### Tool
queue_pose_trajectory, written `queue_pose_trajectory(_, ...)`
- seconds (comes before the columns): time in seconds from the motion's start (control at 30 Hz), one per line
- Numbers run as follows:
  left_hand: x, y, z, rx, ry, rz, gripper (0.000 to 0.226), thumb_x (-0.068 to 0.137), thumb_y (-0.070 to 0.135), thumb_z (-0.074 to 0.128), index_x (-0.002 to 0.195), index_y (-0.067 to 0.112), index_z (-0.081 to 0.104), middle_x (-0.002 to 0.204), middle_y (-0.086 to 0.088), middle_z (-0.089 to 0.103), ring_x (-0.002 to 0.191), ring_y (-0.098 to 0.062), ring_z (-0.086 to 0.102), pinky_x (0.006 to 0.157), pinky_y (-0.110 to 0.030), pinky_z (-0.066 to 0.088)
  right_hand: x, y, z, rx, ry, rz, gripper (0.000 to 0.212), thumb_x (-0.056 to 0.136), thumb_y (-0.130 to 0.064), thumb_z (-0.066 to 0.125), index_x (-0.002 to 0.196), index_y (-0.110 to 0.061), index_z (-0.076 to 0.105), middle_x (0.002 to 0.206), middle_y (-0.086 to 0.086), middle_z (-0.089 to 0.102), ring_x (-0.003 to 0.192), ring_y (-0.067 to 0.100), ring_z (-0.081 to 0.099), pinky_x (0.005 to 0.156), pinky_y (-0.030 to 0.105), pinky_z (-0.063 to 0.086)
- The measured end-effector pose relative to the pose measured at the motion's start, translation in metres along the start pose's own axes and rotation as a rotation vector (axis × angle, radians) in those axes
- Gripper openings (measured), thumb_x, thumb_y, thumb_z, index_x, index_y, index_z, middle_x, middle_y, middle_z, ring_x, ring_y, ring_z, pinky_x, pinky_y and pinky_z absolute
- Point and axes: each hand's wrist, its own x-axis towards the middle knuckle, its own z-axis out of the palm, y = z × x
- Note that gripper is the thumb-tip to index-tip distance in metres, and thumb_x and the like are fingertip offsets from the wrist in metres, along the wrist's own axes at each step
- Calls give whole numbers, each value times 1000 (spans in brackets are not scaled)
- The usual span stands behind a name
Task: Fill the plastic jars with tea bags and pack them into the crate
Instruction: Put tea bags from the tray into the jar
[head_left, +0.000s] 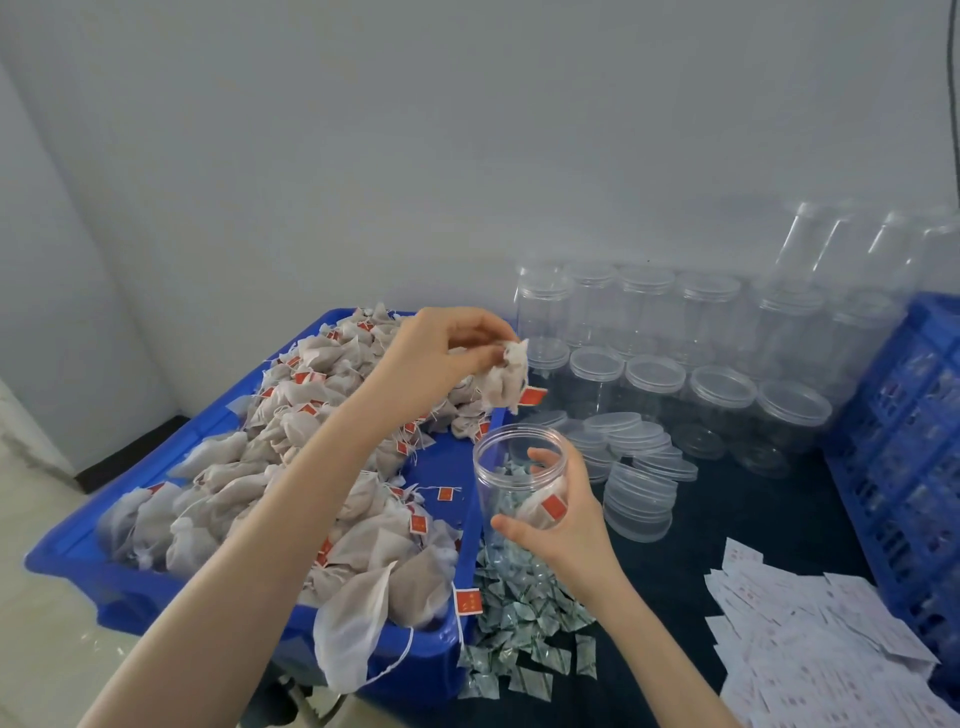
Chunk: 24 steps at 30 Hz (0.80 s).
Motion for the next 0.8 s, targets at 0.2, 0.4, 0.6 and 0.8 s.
queue_pose_trajectory(0.2, -3, -11, 32, 109, -347, -2, 19, 86, 10, 67, 89, 28, 69, 80, 24, 69, 80, 9, 65, 75, -4, 47, 1, -2, -1, 65, 13, -14, 94, 57, -36, 87, 134, -49, 34, 126, -26, 56, 119, -6, 53, 92, 14, 47)
queue_pose_trajectory(0.4, -5, -28, 29, 160, -377, -19, 29, 86, 13, 67, 81, 41, 63, 78, 25, 68, 79, 10, 65, 74, -3, 46, -1, 0, -4, 10, 11, -15, 89, 56, -41, 84, 129, -55, 35, 121, -41, 49, 118, -15, 47, 85, 7, 45)
queue_pose_trajectory(0.6, -21, -64, 11, 675, -682, -291, 13, 89, 26, 63, 100, 22, 69, 97, 12, 68, 83, -1, 60, 76, -13, 45, -2, 7, -7, 6, 27, 5, 92, 58, -29, 88, 128, -56, 35, 128, -30, 49, 119, -10, 49, 88, 14, 50)
queue_pose_trajectory(0.8, -50, -67, 21, 534, -1330, -394, 36, 86, 38, 66, 120, 27, 62, 107, 15, 57, 97, -3, 52, 75, -12, 40, 1, 6, -8, -26, 41, 6, 94, 64, -22, 91, 128, -58, 33, 132, -28, 48, 119, -10, 49, 97, 24, 50)
